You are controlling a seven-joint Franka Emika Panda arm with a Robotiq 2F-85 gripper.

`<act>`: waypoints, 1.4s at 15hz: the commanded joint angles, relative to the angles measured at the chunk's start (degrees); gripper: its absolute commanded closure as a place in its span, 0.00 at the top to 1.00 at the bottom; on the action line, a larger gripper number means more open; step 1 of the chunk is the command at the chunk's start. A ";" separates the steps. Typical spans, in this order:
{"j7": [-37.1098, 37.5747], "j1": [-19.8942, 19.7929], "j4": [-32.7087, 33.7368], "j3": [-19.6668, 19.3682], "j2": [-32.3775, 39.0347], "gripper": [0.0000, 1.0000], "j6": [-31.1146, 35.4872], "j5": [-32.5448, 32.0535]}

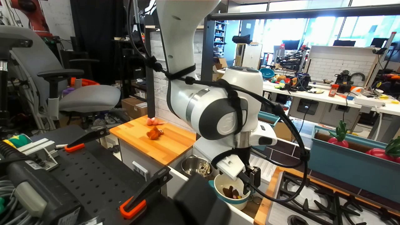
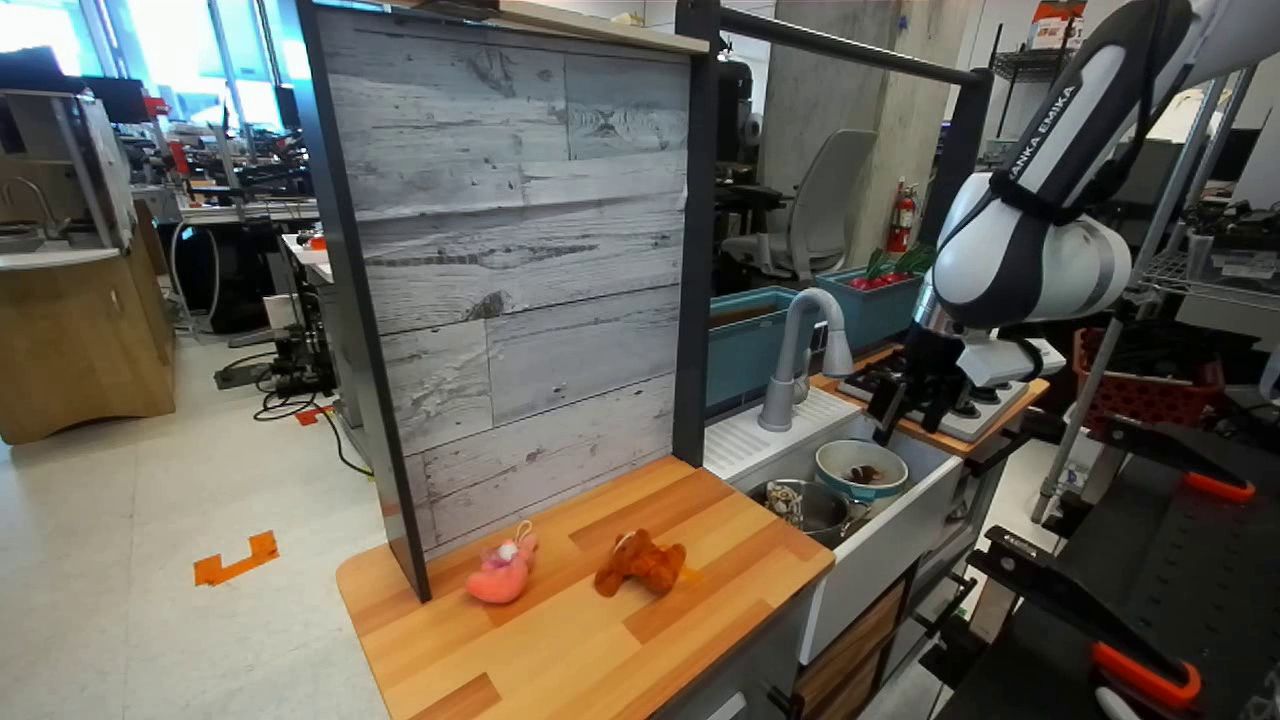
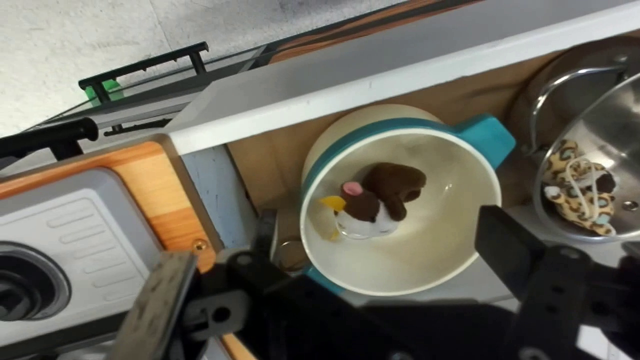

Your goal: Remove the brown plushy from the pot in the sink and put it on the counter

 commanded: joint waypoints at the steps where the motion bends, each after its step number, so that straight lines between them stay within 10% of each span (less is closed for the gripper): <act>1: -1.89 0.14 5.08 -0.41 3.36 1.00 -2.74 0.53; 20: -7.20 5.49 20.61 -3.14 15.97 0.99 -8.10 -2.33; 21: -7.22 5.67 21.16 -3.34 16.44 0.74 -8.27 -2.50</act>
